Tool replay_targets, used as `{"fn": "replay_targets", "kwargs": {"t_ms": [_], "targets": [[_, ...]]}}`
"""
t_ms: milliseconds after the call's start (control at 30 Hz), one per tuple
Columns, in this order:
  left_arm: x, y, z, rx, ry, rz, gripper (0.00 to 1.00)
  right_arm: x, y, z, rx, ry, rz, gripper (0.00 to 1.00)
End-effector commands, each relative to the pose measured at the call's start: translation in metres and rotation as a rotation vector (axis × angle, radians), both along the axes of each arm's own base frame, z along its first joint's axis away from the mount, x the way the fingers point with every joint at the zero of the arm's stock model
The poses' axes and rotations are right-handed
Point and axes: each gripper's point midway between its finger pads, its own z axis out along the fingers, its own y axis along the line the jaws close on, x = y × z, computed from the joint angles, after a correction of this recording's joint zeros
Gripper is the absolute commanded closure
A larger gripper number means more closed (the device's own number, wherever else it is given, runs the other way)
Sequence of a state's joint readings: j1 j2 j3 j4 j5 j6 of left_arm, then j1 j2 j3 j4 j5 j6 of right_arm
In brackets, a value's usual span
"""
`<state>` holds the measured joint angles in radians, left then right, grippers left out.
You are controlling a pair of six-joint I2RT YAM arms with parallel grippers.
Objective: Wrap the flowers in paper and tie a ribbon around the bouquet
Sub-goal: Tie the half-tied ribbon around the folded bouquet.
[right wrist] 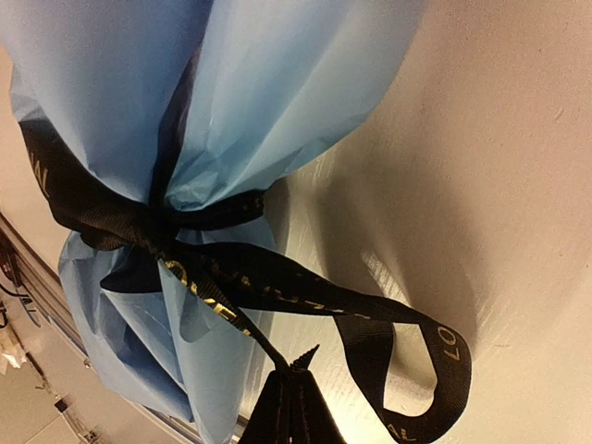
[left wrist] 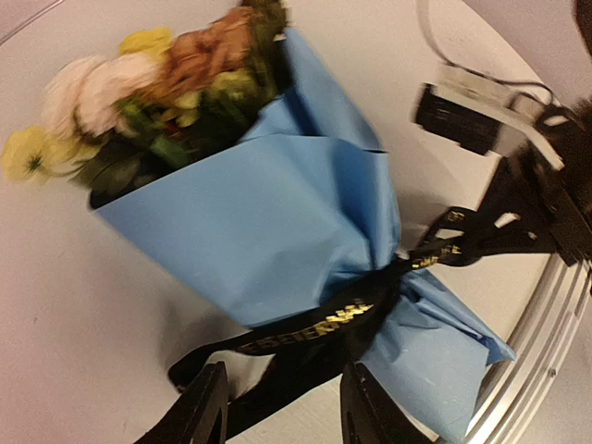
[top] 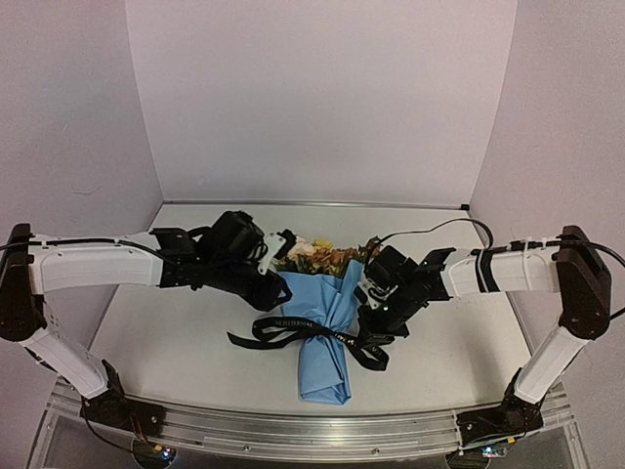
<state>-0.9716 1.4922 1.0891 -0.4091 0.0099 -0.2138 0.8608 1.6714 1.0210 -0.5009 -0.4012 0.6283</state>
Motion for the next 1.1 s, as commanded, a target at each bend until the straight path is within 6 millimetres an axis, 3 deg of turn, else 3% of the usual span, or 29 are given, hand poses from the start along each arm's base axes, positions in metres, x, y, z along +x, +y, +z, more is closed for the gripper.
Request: {"fn": "replay_targets", "kwargs": {"t_ms": [0,100,200,500,633,833,1067], "targets": [[-0.013,-0.050,0.012,0.018,-0.235,-0.263,0.60,0.005,0.005,0.009,0.023,-0.043,-0.002,1.00],[-0.036,-0.077,0.009,-0.022,-0.311,-0.478,0.67,0.008,0.010,0.003,0.052,-0.048,-0.024,1.00],[-0.053,-0.090,-0.001,-0.036,-0.405,-0.639,0.69,0.012,0.011,0.000,0.061,-0.056,-0.045,1.00],[-0.062,-0.109,-0.037,0.011,-0.437,-0.835,0.79,0.017,0.011,-0.006,0.064,-0.070,-0.086,1.00],[-0.057,-0.113,-0.053,0.049,-0.437,-0.860,0.83,0.019,0.011,-0.007,0.066,-0.077,-0.092,1.00],[-0.050,-0.120,-0.047,0.034,-0.477,-0.847,0.82,0.017,0.009,-0.010,0.065,-0.075,-0.096,1.00],[-0.041,-0.121,-0.056,0.065,-0.486,-0.859,0.83,0.016,0.007,-0.009,0.072,-0.090,-0.082,1.00]]}}
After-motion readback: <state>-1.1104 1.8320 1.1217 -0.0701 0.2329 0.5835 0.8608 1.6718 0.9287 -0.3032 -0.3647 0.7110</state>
